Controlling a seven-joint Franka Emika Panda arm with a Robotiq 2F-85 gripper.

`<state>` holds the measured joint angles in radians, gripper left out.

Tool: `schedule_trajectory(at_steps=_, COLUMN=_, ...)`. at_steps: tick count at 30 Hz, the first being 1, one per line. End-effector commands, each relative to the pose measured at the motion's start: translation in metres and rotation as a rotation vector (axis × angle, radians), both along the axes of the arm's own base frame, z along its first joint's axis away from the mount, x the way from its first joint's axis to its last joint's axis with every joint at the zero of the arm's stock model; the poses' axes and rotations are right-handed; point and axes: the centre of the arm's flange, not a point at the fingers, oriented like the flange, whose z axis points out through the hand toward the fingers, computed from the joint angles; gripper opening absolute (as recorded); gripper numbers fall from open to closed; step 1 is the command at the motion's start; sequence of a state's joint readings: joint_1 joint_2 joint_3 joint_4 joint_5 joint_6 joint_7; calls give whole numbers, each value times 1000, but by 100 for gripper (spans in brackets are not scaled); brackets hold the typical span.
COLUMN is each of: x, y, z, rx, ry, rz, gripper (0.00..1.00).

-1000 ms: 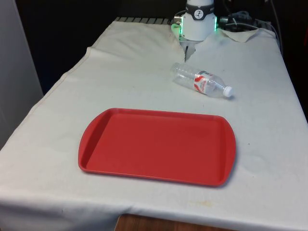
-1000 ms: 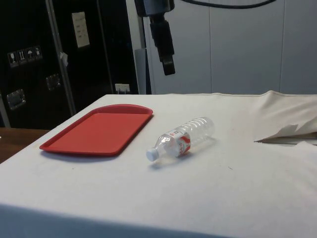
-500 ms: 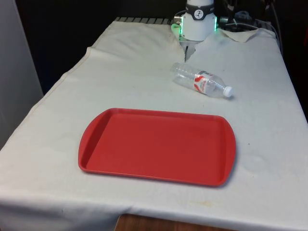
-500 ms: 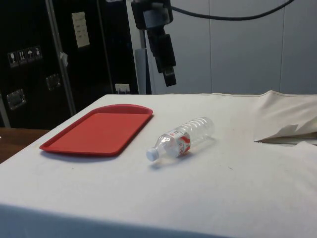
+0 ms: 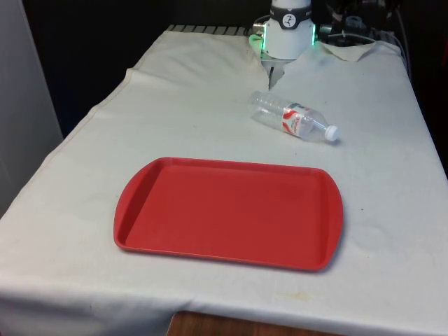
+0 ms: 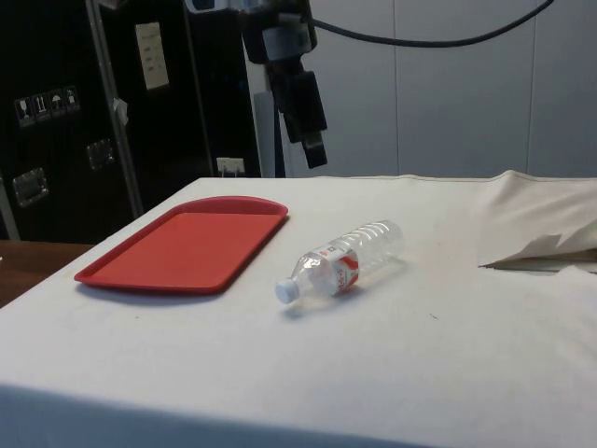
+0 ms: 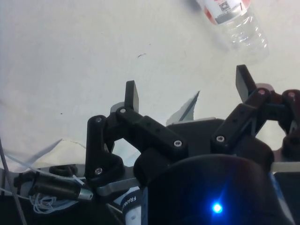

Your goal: Place the bottle upright on the tray.

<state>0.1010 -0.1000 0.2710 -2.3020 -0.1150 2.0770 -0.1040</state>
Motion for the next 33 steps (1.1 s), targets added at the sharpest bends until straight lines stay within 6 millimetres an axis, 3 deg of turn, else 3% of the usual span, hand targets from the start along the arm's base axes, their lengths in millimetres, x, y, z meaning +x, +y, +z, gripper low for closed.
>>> schedule_trajectory(at_steps=1, x=0, y=0, z=0, rx=-1, ry=1, rz=1, gripper=100)
schedule_trajectory(at_steps=9, x=3, y=1, z=-3, rx=1, ry=3, rz=1, gripper=100)
schedule_trajectory(at_steps=33, x=16, y=-4, z=-40, rx=-71, ry=52, rz=53, gripper=100)
